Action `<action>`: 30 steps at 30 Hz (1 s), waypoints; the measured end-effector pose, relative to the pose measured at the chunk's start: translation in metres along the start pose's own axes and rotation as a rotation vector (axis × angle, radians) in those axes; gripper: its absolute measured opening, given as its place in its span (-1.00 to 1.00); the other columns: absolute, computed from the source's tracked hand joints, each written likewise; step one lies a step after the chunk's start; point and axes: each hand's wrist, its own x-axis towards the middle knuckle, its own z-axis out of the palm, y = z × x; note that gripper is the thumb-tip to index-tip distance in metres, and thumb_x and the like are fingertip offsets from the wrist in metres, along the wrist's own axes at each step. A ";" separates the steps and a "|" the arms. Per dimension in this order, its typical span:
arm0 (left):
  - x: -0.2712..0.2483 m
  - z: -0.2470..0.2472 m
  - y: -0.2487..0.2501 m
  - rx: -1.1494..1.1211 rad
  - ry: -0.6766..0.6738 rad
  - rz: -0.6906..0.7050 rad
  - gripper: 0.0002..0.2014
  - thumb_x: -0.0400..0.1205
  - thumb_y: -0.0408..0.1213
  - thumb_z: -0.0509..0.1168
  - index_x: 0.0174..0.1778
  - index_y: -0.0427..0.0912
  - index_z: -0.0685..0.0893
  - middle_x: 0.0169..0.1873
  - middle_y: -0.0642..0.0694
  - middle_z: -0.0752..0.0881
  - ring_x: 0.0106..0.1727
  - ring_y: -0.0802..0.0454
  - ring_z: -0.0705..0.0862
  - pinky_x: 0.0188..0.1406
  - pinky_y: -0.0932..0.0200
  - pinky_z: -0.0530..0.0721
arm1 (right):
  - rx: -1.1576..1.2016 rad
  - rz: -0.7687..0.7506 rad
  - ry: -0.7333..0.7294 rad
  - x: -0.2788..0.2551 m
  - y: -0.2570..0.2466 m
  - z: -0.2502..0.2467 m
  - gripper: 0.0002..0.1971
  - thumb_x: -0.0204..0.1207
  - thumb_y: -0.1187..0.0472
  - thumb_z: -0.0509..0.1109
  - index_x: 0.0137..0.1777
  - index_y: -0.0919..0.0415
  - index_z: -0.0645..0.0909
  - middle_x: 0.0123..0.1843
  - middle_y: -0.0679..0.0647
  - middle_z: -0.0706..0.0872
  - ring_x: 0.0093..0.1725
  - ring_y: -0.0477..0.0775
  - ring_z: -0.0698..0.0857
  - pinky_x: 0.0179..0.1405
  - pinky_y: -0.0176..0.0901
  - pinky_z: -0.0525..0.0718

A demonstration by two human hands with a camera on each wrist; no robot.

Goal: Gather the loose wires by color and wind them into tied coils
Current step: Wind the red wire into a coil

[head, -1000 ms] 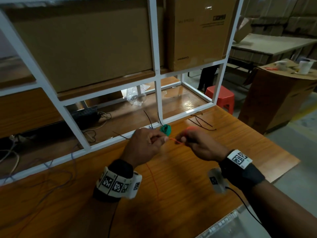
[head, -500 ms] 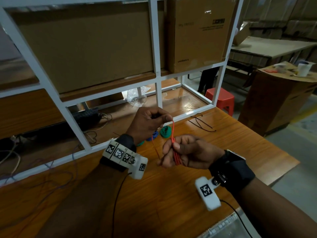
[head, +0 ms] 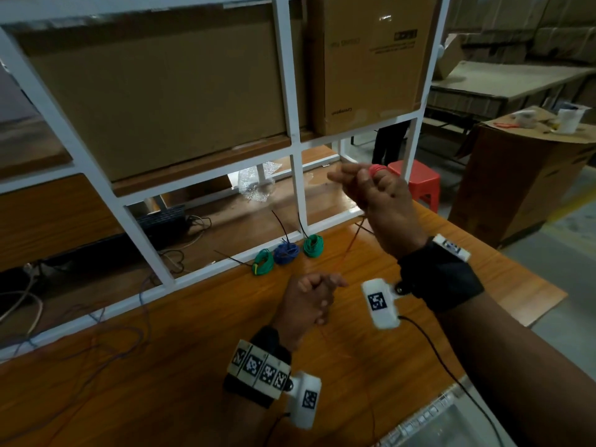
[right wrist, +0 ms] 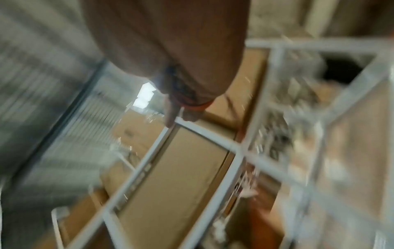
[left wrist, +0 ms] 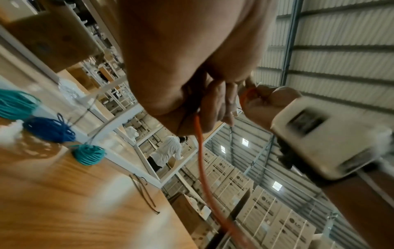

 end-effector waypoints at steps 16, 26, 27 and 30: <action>0.009 -0.054 0.084 0.837 0.023 0.347 -0.94 0.59 -0.17 0.50 -0.20 0.05 0.84 -0.30 0.10 0.80 -0.27 0.13 0.72 -0.28 0.19 0.67 | -0.416 0.433 -0.853 -0.066 0.040 -0.012 -0.61 0.89 0.07 0.06 0.33 0.29 0.64 0.21 0.07 0.86 0.35 0.00 0.75 0.55 0.13 0.58; 0.045 -0.039 0.102 0.487 -0.115 0.388 -0.89 0.60 -0.30 0.46 -0.20 -0.25 0.79 -0.49 0.03 0.71 -0.48 0.19 0.59 -0.46 0.34 0.51 | 0.522 0.472 -1.035 -0.071 0.024 0.003 -0.75 0.78 0.16 0.30 0.21 0.37 0.64 0.09 0.27 0.85 0.34 0.32 0.75 0.45 0.07 0.63; 0.046 -0.038 0.096 0.376 -0.117 0.364 -0.82 0.59 -0.24 0.45 -0.19 -0.30 0.78 -0.51 0.01 0.68 -0.51 0.15 0.55 -0.50 0.31 0.50 | 0.635 0.460 -1.028 -0.069 0.020 0.004 -0.76 0.77 0.16 0.33 0.21 0.36 0.65 0.10 0.29 0.85 0.35 0.25 0.76 0.51 0.12 0.59; 0.045 -0.028 0.081 0.129 -0.128 0.251 -0.83 0.62 -0.15 0.43 -0.22 -0.15 0.77 -0.44 -0.02 0.71 -0.45 0.12 0.58 -0.48 0.27 0.57 | 0.854 0.396 -0.978 -0.057 0.008 0.007 -0.76 0.76 0.25 0.34 0.26 0.43 0.63 0.18 0.39 0.82 0.45 0.28 0.70 0.52 0.14 0.59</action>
